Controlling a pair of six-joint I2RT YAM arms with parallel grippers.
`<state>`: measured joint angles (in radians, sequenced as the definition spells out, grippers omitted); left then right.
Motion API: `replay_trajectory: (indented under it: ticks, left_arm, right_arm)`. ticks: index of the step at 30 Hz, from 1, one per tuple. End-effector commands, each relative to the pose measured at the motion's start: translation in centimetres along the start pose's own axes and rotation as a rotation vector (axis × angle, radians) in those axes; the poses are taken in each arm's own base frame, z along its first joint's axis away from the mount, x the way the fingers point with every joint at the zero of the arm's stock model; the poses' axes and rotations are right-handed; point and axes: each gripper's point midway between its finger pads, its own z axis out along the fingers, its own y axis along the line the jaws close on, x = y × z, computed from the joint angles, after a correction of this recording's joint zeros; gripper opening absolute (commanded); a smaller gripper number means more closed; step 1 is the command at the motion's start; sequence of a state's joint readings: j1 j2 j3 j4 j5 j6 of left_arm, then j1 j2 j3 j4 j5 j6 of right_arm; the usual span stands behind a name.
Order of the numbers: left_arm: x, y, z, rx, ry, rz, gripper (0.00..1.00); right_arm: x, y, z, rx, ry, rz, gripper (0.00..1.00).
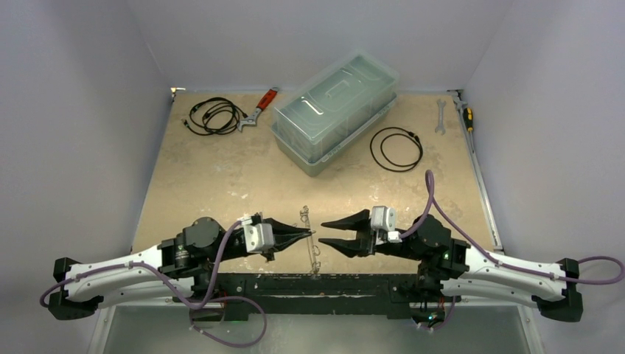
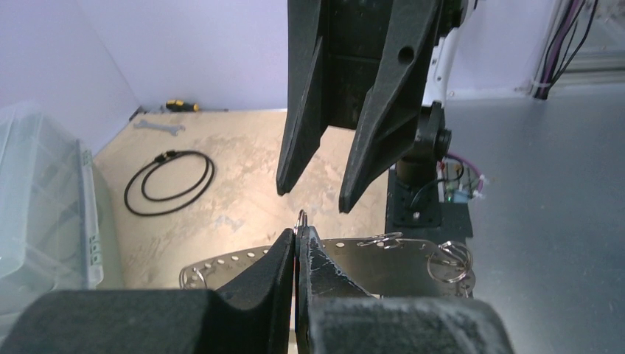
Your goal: Put the keys on the keyring
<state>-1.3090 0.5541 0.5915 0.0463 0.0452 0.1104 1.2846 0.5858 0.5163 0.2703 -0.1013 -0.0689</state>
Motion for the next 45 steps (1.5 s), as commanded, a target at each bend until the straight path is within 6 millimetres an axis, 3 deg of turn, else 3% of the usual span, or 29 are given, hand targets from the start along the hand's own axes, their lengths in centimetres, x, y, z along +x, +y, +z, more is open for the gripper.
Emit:
replay_trajectory:
  ticks: [1, 35, 45]
  left_arm:
    - [-4.0, -0.2, 0.0, 0.015, -0.181, -0.042, 0.0]
    - [-2.1, -1.1, 0.0, 0.032, -0.245, -0.083, 0.0]
    - [-2.2, -1.0, -0.1, 0.024, -0.282, -0.107, 0.0]
  right_arm:
    - [-1.5, 0.6, 0.2, -0.03, -0.056, 0.013, 0.4]
    - [-2.0, 0.5, 1.3, -0.034, -0.046, 0.0, 0.32]
    - [-1.0, 0.4, 1.6, -0.031, -0.019, 0.001, 0.26]
